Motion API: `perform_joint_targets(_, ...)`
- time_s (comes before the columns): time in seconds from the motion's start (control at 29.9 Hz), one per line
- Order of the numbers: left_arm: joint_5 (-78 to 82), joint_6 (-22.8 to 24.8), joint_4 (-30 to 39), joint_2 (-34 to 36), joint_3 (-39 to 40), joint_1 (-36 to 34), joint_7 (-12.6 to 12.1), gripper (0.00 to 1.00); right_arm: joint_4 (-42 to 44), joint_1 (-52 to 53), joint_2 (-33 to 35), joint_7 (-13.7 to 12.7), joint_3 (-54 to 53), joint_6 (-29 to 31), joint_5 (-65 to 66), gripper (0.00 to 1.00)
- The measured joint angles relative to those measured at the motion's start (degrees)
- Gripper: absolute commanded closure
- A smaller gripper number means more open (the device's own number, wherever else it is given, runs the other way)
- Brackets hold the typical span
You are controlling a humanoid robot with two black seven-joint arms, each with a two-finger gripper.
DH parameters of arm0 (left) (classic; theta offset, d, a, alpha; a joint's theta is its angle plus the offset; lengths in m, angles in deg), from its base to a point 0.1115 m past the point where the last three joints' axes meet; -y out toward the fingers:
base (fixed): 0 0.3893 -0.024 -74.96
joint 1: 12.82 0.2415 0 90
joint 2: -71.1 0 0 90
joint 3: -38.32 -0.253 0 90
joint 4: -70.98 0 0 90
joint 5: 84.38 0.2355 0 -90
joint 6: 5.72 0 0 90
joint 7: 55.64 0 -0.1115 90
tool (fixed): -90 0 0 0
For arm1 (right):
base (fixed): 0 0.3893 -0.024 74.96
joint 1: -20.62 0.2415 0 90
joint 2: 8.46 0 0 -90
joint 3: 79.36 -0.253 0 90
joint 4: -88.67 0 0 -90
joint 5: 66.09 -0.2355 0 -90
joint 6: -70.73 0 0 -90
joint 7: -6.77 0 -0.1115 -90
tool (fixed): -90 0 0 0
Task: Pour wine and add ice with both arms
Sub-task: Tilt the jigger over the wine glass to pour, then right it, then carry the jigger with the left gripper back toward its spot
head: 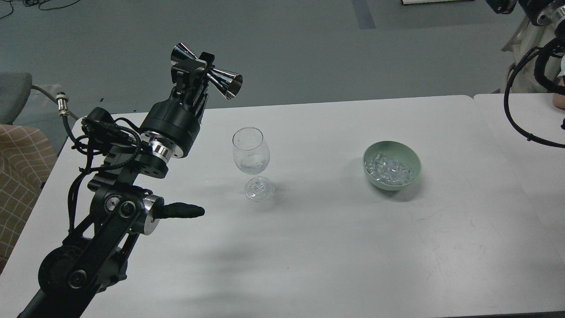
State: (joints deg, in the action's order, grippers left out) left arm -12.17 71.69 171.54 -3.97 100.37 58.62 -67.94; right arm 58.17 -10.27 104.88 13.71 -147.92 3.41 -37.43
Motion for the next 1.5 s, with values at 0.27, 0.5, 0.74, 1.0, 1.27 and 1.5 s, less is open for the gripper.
perform_joint_targets(0.27, 0.0, 0.0, 0.0, -0.2, -0.3, 1.1, 0.9, 0.99, -0.2, -0.5, 0.2, 0.0, 0.0, 0.0, 0.1, 0.00)
perform_joint_targets(0.5, -0.9, 0.0, -0.2, -1.0, -0.3, 1.7, 3.2, 0.99, -0.6, -0.5, 0.3, -0.1, 0.0, -0.1, 0.1, 0.00)
perform_joint_targets(0.74, -2.3, 0.0, -0.4, -2.6, 0.7, 5.2, 3.9, 0.99, -1.4, -1.5, 0.4, -0.2, 0.0, -0.2, 0.1, 0.00)
perform_joint_targets(1.0, -18.0, -0.3, -0.5, -3.9, 6.0, 5.3, 3.8, 0.99, -1.7, -2.0, 0.3, -0.2, 0.0, -0.3, 0.1, 0.00)
perform_joint_targets(1.27, -31.9, -0.3, -0.6, -4.5, 12.1, 5.4, 3.4, 0.99, -1.7, -2.2, 0.4, -0.3, 0.0, -0.4, 0.1, 0.00)
perform_joint_targets(1.5, -46.1, -0.5, -2.2, -4.5, 18.1, 5.5, 3.6, 0.99, -4.9, -4.0, 2.0, -0.3, 0.7, -0.3, 0.4, 0.00)
